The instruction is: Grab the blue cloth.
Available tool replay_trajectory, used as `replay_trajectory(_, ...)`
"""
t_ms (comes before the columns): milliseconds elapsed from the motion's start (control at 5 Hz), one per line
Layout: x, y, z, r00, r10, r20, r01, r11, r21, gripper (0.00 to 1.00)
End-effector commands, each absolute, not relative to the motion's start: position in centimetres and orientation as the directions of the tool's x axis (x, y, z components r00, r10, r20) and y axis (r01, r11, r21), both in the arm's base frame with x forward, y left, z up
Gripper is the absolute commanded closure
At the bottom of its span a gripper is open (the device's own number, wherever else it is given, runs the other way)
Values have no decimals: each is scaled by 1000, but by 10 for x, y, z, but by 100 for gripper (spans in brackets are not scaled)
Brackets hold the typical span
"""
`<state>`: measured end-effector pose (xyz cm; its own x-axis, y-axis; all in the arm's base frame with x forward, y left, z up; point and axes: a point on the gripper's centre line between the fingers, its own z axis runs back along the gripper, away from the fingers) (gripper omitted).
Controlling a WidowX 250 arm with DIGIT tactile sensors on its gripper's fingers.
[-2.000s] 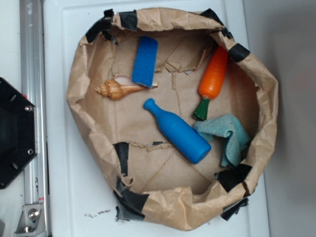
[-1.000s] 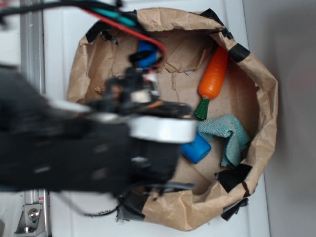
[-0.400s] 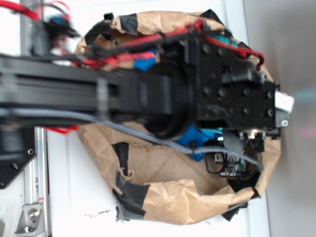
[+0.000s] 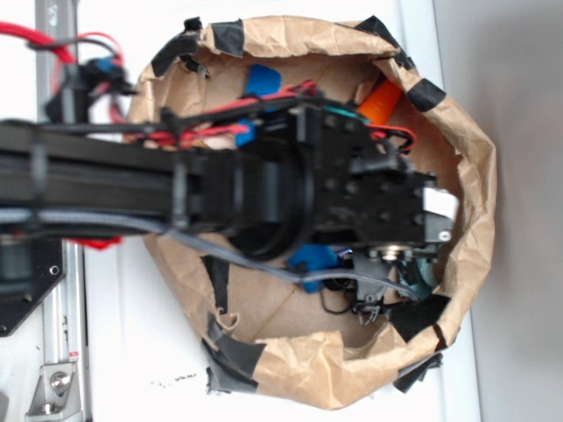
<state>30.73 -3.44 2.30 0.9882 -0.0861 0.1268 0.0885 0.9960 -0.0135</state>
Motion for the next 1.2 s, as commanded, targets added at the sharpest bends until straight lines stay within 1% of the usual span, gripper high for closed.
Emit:
replay_trajectory(0, 312, -31, 57, 961, -100, 258, 108, 994, -16, 100)
replay_trajectory(200, 306, -15, 107, 934, -50, 354, 71, 996, -46, 100)
replay_trajectory(400, 298, -3, 158, 941, -5, 338, 16, 999, -29, 100)
replay_trajectory(600, 294, 5, 193, 986, 21, 168, -14, 999, -43, 100)
replay_trajectory(800, 288, -3, 198, 994, 16, 107, -11, 998, -54, 100)
replay_trajectory(1000, 279, -12, 200, 991, -87, 99, 90, 995, -31, 100)
